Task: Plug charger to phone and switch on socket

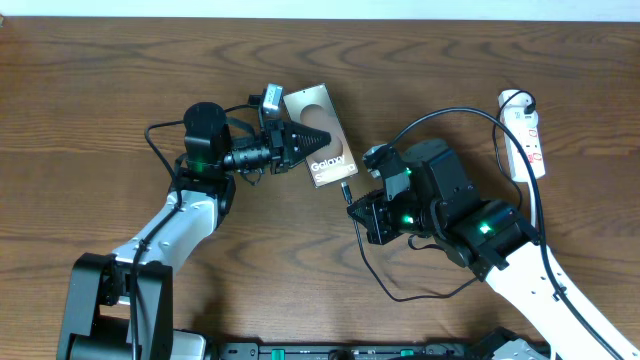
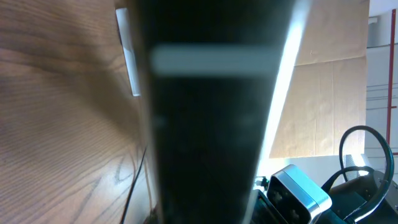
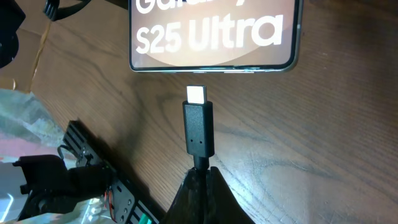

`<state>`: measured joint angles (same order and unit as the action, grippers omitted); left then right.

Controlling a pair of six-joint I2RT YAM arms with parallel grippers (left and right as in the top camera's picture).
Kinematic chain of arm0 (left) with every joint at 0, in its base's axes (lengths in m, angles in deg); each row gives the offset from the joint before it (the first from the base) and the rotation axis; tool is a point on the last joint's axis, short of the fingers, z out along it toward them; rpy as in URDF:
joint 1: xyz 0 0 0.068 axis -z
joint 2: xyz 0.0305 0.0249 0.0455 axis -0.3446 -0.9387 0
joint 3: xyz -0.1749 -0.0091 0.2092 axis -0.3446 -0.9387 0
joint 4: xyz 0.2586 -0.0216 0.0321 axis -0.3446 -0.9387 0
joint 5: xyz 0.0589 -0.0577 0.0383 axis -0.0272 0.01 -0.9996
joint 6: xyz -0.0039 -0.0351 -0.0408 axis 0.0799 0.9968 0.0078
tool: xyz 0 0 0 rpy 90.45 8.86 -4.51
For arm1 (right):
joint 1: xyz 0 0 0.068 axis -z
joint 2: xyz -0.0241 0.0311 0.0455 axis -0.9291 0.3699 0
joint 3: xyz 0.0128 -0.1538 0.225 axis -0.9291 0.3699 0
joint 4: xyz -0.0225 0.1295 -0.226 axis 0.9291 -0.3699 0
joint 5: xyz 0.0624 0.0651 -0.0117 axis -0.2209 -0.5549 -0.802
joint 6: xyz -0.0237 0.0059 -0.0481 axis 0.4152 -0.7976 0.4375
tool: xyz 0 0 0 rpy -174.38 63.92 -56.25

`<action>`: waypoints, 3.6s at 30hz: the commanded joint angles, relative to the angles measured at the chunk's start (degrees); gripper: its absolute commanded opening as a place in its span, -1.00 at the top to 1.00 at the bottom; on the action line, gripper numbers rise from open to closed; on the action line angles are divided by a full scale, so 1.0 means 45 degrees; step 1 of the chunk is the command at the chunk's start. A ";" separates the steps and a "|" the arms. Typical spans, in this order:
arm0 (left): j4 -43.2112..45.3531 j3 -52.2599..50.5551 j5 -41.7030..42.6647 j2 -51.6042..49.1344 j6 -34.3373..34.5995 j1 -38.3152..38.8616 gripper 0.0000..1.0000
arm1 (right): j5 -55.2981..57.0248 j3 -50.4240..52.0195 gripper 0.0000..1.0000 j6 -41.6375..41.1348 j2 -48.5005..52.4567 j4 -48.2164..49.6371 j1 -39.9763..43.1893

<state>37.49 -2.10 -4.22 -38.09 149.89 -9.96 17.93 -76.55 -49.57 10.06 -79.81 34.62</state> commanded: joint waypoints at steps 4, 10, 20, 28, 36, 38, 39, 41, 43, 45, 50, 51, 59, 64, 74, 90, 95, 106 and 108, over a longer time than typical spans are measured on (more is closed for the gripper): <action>0.0204 0.0228 0.0253 0.0131 0.0272 -0.0019 0.85 | 0.0029 -0.0170 0.98 0.0049 0.0078 0.0228 -0.0126; 0.0204 0.0228 0.0248 0.0131 0.0583 -0.0019 0.86 | -0.0063 -0.0170 0.98 -0.0102 0.0262 0.0267 -0.0126; 0.0199 0.0228 0.0238 0.0131 0.0588 -0.0019 0.85 | -0.0248 -0.0170 0.98 -0.0097 0.0364 0.0359 -0.0126; 0.0204 0.0228 0.0243 0.0131 0.0874 -0.0019 0.86 | -0.0248 -0.0170 0.98 -0.0107 0.0364 0.0481 -0.0126; 0.0204 0.0228 0.0141 0.0131 0.1064 -0.0019 0.85 | -0.0257 -0.0170 0.98 -0.0189 0.0374 0.0525 -0.0126; 0.0204 0.0228 0.0136 0.0131 0.1064 -0.0019 0.85 | -0.0257 -0.0170 0.98 -0.0189 0.0374 0.0525 -0.0126; 0.0204 0.0228 0.0131 0.0131 0.1064 -0.0019 0.86 | -0.0267 -0.0170 0.98 -0.0194 0.0374 0.0525 -0.0126; 0.0204 0.0228 0.0097 0.0131 0.1069 -0.0019 0.85 | -0.0355 -0.0170 0.98 -0.0194 0.0374 0.0525 -0.0126; 0.0199 0.0228 0.0010 0.0131 0.1107 -0.0019 0.86 | -0.0389 -0.0170 0.98 -0.0189 0.0374 0.0491 -0.0126; 0.0199 0.0228 -0.0044 0.0131 0.1107 -0.0019 0.85 | -0.0389 -0.0170 0.98 -0.0189 0.0374 0.0442 -0.0126; 0.0199 0.0228 -0.0039 0.0131 0.1107 -0.0019 0.85 | -0.0389 -0.0170 0.98 -0.0189 0.0374 0.0437 -0.0126; 0.0199 0.0228 -0.0039 0.0131 0.1107 -0.0019 0.85 | -0.0393 -0.0170 0.98 -0.0194 0.0374 0.0437 -0.0126; 0.0199 0.0228 -0.0053 0.0131 0.1253 -0.0019 0.85 | -0.0393 -0.0170 0.98 -0.0194 0.0374 0.0393 -0.0126; 0.0199 0.0228 -0.0053 0.0131 0.1302 -0.0019 0.85 | -0.0393 -0.0170 0.98 -0.0194 0.0374 0.0398 -0.0126; 0.0204 0.0228 -0.0092 0.0131 0.1399 -0.0019 0.85 | -0.0486 -0.0170 0.98 -0.0233 0.0374 0.0403 -0.0126; 0.0199 0.0228 -0.0087 0.0131 0.1496 -0.0019 0.85 | -0.0486 -0.0170 0.98 -0.0233 0.0374 0.0413 -0.0126; 0.0204 0.0228 -0.0087 0.0131 0.1593 -0.0019 0.85 | -0.0486 -0.0170 0.98 -0.0233 0.0374 0.0413 -0.0126; 0.0199 0.0228 -0.0087 0.0131 0.1588 -0.0019 0.85 | -0.0486 -0.0170 0.98 -0.0233 0.0427 0.0452 -0.0126; 0.0199 0.0228 -0.0083 0.0131 0.1588 -0.0019 0.85 | -0.0486 -0.0170 0.98 -0.0233 0.0491 0.0452 -0.0126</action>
<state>37.52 -2.10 -4.55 -38.09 156.69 -9.96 16.73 -76.55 -50.05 11.61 -77.93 34.62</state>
